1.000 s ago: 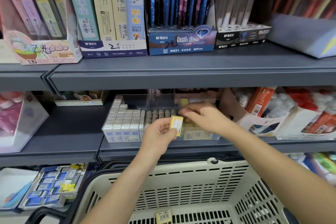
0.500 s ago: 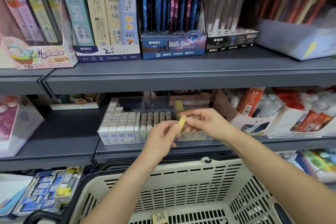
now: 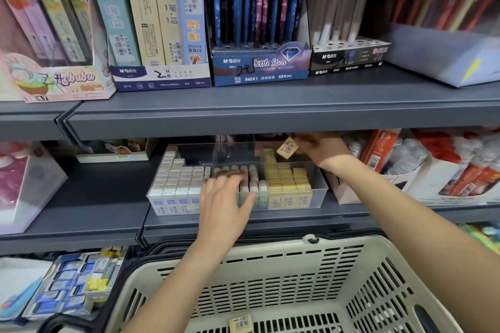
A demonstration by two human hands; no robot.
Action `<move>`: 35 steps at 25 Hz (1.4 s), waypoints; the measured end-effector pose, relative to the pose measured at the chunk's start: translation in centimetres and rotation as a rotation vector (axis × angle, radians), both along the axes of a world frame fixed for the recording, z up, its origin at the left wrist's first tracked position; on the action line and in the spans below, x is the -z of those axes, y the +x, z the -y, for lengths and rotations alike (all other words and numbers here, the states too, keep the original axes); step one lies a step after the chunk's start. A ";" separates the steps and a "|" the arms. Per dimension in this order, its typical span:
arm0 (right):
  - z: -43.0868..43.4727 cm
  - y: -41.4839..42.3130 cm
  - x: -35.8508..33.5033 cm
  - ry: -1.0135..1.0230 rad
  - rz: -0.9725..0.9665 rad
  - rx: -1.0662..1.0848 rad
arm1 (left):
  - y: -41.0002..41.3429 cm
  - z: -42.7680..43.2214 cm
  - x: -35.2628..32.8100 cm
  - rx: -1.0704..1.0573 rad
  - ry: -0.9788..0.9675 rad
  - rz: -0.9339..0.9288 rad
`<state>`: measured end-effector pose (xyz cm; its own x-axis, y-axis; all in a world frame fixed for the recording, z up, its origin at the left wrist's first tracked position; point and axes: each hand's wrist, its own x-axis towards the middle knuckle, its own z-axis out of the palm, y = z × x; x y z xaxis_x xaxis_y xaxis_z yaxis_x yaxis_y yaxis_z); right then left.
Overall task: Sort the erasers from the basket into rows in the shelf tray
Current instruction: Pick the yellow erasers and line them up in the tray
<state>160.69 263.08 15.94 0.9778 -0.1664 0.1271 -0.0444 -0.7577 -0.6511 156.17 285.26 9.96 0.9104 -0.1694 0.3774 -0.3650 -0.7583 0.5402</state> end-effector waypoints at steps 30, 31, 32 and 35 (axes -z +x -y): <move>-7.9 -16.5 8.9 -0.079 -0.157 -0.554 | -10.3 -3.4 10.8 0.154 -0.219 -0.730; -8.6 -17.0 11.2 -0.134 -0.273 -0.586 | -10.3 -4.1 12.3 0.107 -0.179 -0.785; -9.1 -17.4 13.7 -0.176 -0.358 -0.595 | -10.5 -4.8 13.8 0.066 -0.115 -0.837; -10.6 -17.8 19.7 -0.275 -0.490 -0.549 | -11.3 -6.2 16.8 0.010 0.085 -0.920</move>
<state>142.85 273.65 -3.75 0.8663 0.3315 -0.3736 0.1490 -0.8855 -0.4402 144.85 291.44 -6.83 0.8437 -0.1730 -0.5081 0.1737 -0.8077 0.5634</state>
